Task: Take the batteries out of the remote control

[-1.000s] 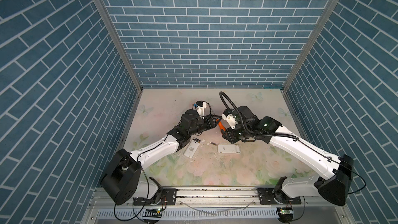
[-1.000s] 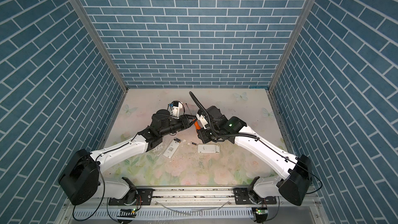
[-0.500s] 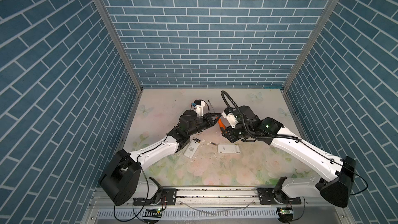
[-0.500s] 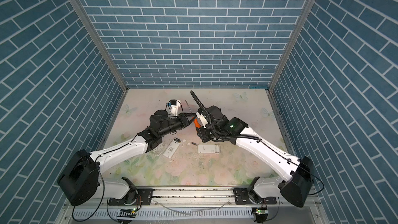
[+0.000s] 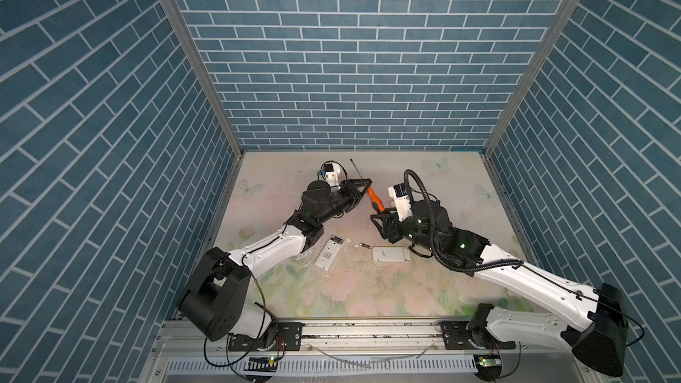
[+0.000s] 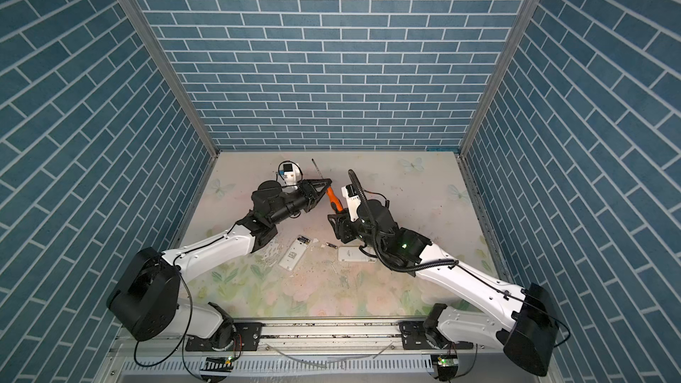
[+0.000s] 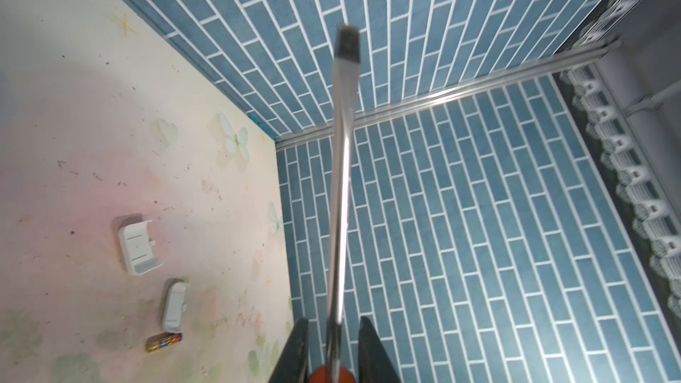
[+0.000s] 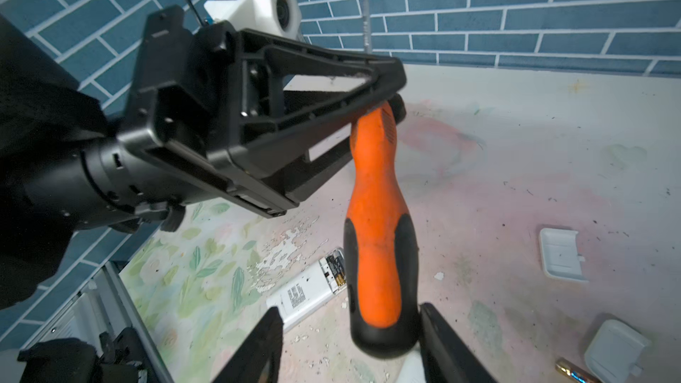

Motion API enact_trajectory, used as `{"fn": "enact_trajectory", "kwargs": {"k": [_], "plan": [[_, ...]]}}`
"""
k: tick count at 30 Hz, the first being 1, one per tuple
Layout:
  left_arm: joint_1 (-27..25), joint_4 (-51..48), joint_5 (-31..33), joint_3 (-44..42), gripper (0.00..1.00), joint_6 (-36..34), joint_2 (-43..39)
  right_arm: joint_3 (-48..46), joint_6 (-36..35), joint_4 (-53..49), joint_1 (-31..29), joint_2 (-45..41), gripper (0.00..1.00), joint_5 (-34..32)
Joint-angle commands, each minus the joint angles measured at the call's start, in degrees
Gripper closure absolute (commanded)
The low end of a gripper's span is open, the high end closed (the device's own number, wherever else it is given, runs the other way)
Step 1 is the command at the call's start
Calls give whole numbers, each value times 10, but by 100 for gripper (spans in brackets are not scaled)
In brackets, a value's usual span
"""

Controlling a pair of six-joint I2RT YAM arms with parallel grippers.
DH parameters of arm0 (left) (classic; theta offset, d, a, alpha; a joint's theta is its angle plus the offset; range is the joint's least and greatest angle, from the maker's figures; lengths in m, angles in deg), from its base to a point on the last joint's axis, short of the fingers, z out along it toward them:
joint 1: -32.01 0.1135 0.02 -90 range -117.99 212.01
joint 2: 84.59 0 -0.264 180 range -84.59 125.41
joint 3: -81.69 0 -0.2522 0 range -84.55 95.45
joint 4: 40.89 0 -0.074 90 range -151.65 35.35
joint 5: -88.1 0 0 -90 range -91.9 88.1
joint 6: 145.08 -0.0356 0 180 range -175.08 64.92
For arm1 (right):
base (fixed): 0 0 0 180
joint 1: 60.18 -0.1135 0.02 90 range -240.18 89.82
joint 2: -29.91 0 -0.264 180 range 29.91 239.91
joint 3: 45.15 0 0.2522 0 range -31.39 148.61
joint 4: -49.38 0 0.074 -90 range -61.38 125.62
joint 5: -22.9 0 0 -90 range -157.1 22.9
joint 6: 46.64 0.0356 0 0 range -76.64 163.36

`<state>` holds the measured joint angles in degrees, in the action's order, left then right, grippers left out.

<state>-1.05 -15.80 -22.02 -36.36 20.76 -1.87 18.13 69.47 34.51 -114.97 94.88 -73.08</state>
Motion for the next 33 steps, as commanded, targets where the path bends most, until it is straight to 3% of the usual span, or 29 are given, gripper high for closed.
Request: {"fn": "enact_trajectory", "kwargs": {"k": [1, 10, 17, 23, 33], "plan": [[9, 64, 2, 25, 100, 43, 1, -36, 9, 116, -9, -16, 38, -41], [8, 91, -1, 26, 100, 77, 8, -69, -8, 189, -9, -45, 36, -74], [7, 102, -5, 26, 100, 94, 4, -15, -37, 202, -8, 5, 36, -53], [4, 98, -11, 21, 100, 98, -14, -14, -50, 269, -9, 25, 36, -57], [-5, 137, -6, 4, 100, 130, -15, 6, -70, 305, -8, 42, 43, -58]]}}
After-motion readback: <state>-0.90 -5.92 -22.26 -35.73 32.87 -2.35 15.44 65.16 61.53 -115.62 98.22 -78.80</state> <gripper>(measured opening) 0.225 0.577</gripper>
